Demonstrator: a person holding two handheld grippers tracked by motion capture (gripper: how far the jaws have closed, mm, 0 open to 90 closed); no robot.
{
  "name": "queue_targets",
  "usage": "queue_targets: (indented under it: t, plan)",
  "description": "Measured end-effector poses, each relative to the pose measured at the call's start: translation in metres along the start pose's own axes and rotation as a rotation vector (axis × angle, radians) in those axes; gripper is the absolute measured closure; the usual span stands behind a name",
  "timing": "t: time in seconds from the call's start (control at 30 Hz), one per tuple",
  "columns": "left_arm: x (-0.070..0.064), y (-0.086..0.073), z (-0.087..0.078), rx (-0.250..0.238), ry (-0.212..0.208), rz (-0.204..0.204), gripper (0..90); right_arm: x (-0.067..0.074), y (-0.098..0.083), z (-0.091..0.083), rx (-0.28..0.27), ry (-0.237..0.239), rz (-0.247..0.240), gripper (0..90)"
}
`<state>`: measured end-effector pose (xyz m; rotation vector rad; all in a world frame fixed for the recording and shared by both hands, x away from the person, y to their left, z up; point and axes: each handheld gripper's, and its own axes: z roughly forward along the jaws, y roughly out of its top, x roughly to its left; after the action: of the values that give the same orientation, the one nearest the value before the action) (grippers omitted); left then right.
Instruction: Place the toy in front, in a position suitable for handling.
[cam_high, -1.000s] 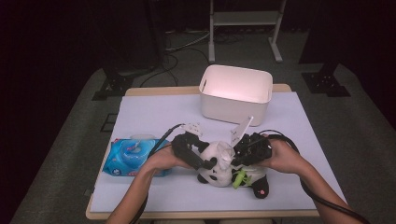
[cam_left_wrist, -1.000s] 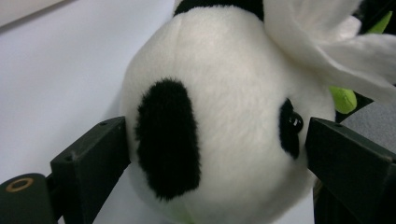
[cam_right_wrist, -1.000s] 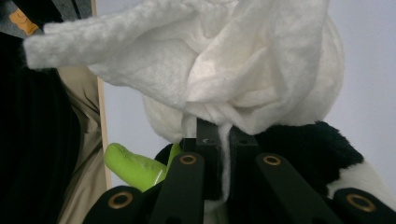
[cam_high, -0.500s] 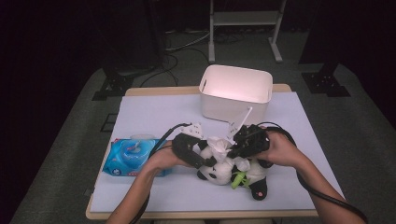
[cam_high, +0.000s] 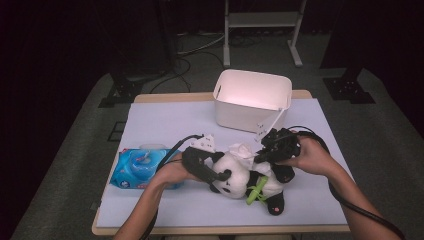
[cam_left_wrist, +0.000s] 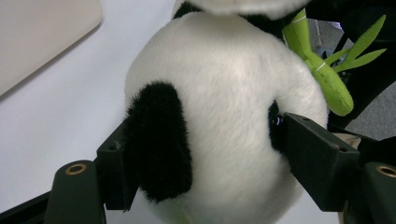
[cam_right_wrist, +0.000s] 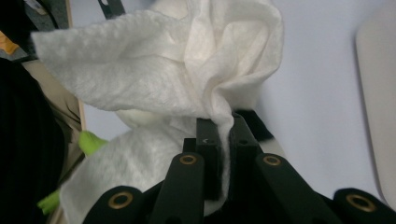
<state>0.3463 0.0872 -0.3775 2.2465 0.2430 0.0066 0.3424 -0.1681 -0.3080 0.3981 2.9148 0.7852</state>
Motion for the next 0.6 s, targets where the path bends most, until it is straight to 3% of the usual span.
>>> queue_targets:
  t: [0.17,0.33,0.37,0.4,0.6]
  plan:
    - [-0.001,-0.003,0.0,-0.01,-0.007,-0.013,24.5,-0.003,-0.011,-0.001,-0.004,0.008,0.023,85.1]
    - [0.001,-0.001,0.001,0.0,-0.01,-0.044,13.4,0.001,-0.014,0.003,-0.001,0.019,0.02,85.2]
    - [0.003,0.001,0.001,-0.007,-0.027,-0.093,11.2,0.002,-0.014,0.003,0.0,0.023,0.022,85.3]
    - [0.004,0.001,0.001,-0.008,-0.034,-0.108,9.7,0.003,-0.015,0.003,0.0,0.027,0.017,85.2]
    - [0.004,0.004,0.008,0.005,-0.06,-0.142,4.4,0.009,-0.017,0.003,0.005,0.041,0.01,85.4]
